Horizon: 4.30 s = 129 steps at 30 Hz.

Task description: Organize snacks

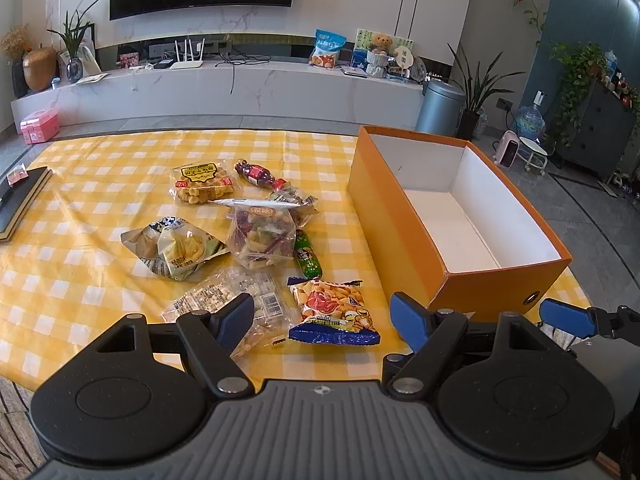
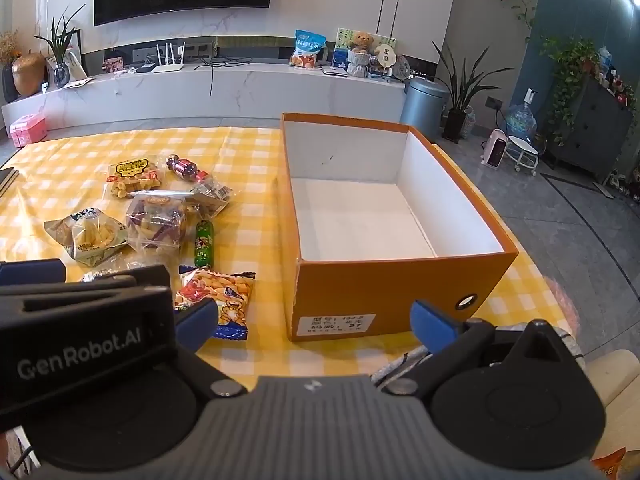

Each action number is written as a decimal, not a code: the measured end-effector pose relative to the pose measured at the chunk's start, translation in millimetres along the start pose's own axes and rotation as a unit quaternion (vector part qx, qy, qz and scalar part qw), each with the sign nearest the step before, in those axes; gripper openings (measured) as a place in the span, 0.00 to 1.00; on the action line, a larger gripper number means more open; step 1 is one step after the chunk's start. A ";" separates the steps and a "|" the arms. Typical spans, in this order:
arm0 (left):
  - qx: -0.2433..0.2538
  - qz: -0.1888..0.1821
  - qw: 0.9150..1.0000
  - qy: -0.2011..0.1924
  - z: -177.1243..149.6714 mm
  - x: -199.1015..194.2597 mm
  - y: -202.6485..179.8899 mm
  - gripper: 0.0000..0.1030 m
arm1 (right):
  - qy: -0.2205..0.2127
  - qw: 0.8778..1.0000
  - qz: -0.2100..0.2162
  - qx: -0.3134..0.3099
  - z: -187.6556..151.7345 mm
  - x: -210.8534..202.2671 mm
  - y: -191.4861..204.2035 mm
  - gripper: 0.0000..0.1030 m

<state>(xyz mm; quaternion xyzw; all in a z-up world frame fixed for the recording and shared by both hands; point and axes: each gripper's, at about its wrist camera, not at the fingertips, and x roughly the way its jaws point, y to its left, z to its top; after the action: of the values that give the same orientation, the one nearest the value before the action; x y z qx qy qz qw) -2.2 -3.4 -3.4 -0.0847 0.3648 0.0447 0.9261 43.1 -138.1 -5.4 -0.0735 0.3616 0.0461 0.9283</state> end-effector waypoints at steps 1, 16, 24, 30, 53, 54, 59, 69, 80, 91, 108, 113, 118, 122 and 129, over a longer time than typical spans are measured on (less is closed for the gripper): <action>0.000 0.001 1.000 0.000 -0.2 0.4 0.0 0.88 | 0.000 1.000 0.000 0.000 0.0 -0.1 -0.2 0.97; -0.004 0.004 1.000 0.005 -1.6 1.8 3.4 0.88 | 0.006 1.000 0.000 -0.004 -0.4 2.1 1.8 0.97; -0.005 0.005 1.000 0.008 -1.2 2.3 4.1 0.88 | 0.007 1.000 -0.001 -0.005 -1.2 2.6 3.2 0.97; -0.006 0.006 1.000 0.008 -1.8 2.8 5.6 0.88 | 0.008 1.000 0.000 -0.005 -1.4 2.5 3.0 0.97; -0.006 0.004 1.000 0.009 -3.4 4.0 6.9 0.88 | 0.010 1.000 -0.007 -0.009 -1.9 2.6 7.0 0.97; -0.006 0.004 1.000 0.010 -3.5 3.9 6.9 0.88 | 0.010 1.000 -0.007 -0.009 -1.8 2.6 7.3 0.97; -0.007 0.006 1.000 0.012 -2.7 4.3 8.6 0.88 | 0.012 1.000 -0.005 -0.011 -1.7 3.2 9.1 0.97; -0.017 -0.001 1.000 0.008 -1.1 4.1 18.8 0.88 | 0.004 1.000 -0.002 -0.018 0.6 0.6 16.0 0.97; -0.027 -0.008 1.000 0.010 -1.6 9.5 34.8 0.86 | 0.000 1.000 0.006 -0.022 -0.3 7.0 28.7 0.97; -0.048 0.021 0.999 -0.013 10.2 15.0 83.5 0.86 | -0.049 0.993 0.104 0.006 -19.5 31.6 52.7 0.97; -0.093 0.014 0.994 0.060 -2.6 57.9 120.6 0.86 | 0.065 0.994 0.030 0.086 -6.4 134.2 70.8 0.97; -0.089 0.016 0.994 0.069 -4.5 63.4 119.1 0.86 | 0.084 0.989 0.018 0.121 -14.8 152.5 70.6 0.97; -0.087 0.020 0.993 0.075 -6.0 68.2 118.6 0.86 | 0.076 0.991 0.009 0.113 -16.5 152.5 72.6 0.97; -0.075 0.022 0.994 0.074 -7.0 69.8 115.3 0.86 | 0.075 0.991 0.010 0.110 -17.7 151.9 72.7 0.96; -0.035 0.021 0.997 0.071 -6.8 66.2 100.2 0.86 | 0.060 0.995 0.033 0.068 -21.8 140.0 75.9 0.73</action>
<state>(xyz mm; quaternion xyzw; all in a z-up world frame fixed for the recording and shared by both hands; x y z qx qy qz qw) 27.1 95.1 -66.0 -0.1119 0.4294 0.0706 0.8933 120.8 -62.5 -124.1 -0.0012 0.4211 0.0477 0.9057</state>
